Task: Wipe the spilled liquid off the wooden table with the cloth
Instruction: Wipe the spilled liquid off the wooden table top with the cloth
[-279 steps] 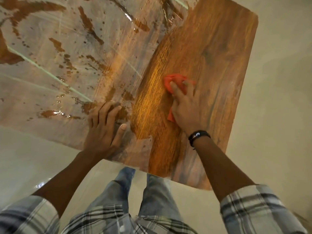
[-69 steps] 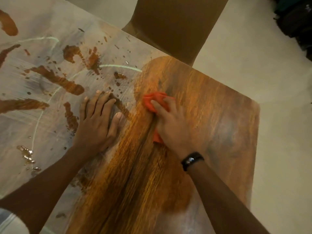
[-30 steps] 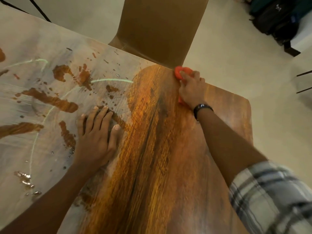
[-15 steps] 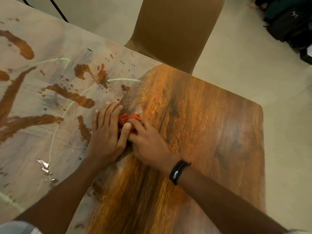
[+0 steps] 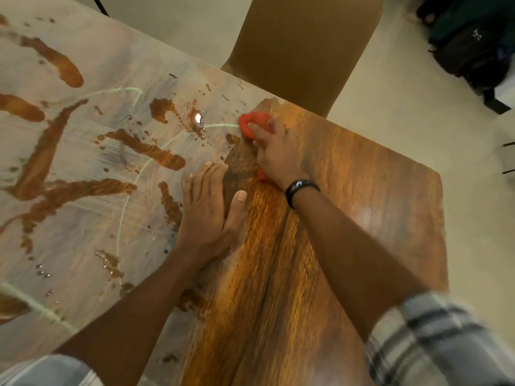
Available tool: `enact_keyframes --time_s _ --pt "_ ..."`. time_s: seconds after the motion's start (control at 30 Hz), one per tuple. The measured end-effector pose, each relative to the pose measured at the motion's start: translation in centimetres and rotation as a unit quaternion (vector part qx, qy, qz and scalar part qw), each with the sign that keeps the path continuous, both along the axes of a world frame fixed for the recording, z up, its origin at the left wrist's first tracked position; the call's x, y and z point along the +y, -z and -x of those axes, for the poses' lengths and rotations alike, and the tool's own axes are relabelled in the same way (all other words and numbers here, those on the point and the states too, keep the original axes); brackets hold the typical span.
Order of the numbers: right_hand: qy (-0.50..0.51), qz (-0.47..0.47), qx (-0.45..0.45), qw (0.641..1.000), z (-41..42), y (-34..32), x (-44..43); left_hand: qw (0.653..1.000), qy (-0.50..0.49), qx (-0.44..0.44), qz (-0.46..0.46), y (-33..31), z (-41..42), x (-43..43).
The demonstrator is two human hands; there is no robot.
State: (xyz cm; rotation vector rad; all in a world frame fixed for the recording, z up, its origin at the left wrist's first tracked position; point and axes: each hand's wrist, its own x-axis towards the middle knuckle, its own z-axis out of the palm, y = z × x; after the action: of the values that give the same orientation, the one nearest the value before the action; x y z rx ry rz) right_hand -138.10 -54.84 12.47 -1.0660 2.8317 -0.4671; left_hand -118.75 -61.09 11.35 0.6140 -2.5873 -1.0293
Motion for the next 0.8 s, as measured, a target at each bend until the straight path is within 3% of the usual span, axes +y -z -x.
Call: enact_keyframes --time_s 0.07,0.27,0.33,0.47,0.53,0.67,0.8 --pt "-0.053 0.008 -0.012 0.998 -5.3 -0.2 1.5 0.999 0.011 0.025 -0.029 -0.9 -1.5 -0.2" --pt "-0.203 -0.003 -0.042 0.978 -17.3 -0.4 7.5 0.999 0.036 0.017 0.023 -1.4 -10.6 -1.4" --pt "-0.184 -0.002 -0.027 0.983 -15.2 -0.7 8.0 0.998 0.044 -0.014 0.047 -1.0 -13.2 -1.8" --pt "0.022 0.003 -0.024 0.999 -8.1 -0.6 5.4 0.994 0.048 -0.066 0.07 0.0 -15.6 -2.3" --pt "0.069 0.004 -0.025 0.997 -7.1 -0.4 3.9 0.992 0.055 -0.08 0.077 0.2 -15.6 -2.3" --pt "0.013 -0.003 0.002 1.0 -12.7 -0.4 4.0 0.99 0.068 -0.081 0.09 0.4 -15.4 -2.2" --pt "-0.098 -0.023 -0.033 0.994 -25.3 -0.7 7.4 0.993 0.064 -0.071 0.066 0.4 -15.6 -2.3"
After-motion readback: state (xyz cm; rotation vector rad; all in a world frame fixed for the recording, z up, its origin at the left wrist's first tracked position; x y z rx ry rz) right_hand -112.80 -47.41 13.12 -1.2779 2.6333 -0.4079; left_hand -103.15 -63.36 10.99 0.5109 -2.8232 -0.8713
